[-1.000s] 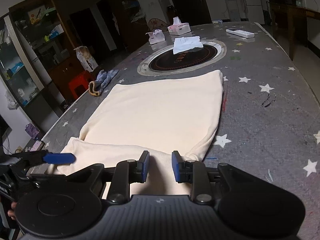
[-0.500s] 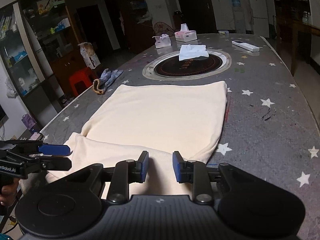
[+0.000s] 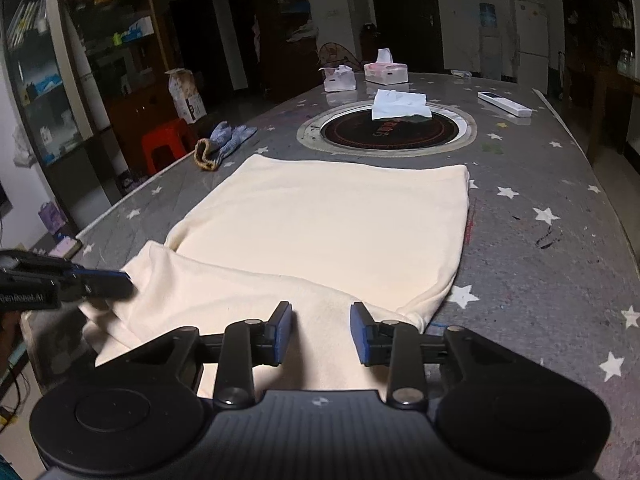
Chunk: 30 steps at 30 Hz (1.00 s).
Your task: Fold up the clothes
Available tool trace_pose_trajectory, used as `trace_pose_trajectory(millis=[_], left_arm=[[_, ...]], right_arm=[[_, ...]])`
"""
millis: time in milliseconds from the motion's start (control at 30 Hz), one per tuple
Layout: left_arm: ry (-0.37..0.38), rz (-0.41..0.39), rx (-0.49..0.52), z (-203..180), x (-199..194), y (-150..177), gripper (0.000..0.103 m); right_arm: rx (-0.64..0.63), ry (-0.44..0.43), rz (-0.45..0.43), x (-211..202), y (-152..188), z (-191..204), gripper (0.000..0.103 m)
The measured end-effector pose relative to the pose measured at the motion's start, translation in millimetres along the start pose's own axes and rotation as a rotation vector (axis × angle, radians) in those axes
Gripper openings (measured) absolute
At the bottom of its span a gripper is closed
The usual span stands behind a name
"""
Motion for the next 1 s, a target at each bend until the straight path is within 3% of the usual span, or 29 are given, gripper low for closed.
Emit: trace_pose_trajectory(millis=[300,333,433,467,600,1000], left_arm=[[-0.032,-0.032,0.019,-3,-6,-7,0.007],[-0.024,-0.038,0.020,-6,-5,-10,0.009],[0.004,-0.054,0.026,-15,-1,-19,0.035],[0.023,-0.056,0.034,-18,4,-21,0.039],[0.027,-0.017,0.071,-25,26,-18,0.043],[0.019,-0.008,0.172,-26,12,6,0.057]], right_arm=[[-0.045,0.021,-0.020,-7,1,8,0.037],[-0.045,0.020,-0.024,-8,1,9,0.037],[-0.048,0.016,-0.027,-10,3,12,0.037],[-0.056,0.017,-0.023,-10,5,14,0.037],[-0.105,0.042,-0.006,-13,14,21,0.037],[-0.234,0.093,0.027,-35,46,41,0.042]])
Point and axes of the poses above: each gripper's, at about its wrist camera, not at the fingertips, and x roughly the way its jaws point, z to its left, y to its underside, the point moved 3 cm from there along x, roughly the way its jaws point, and after that the axes turned 1 degree about -y, right-handed, at the moved point
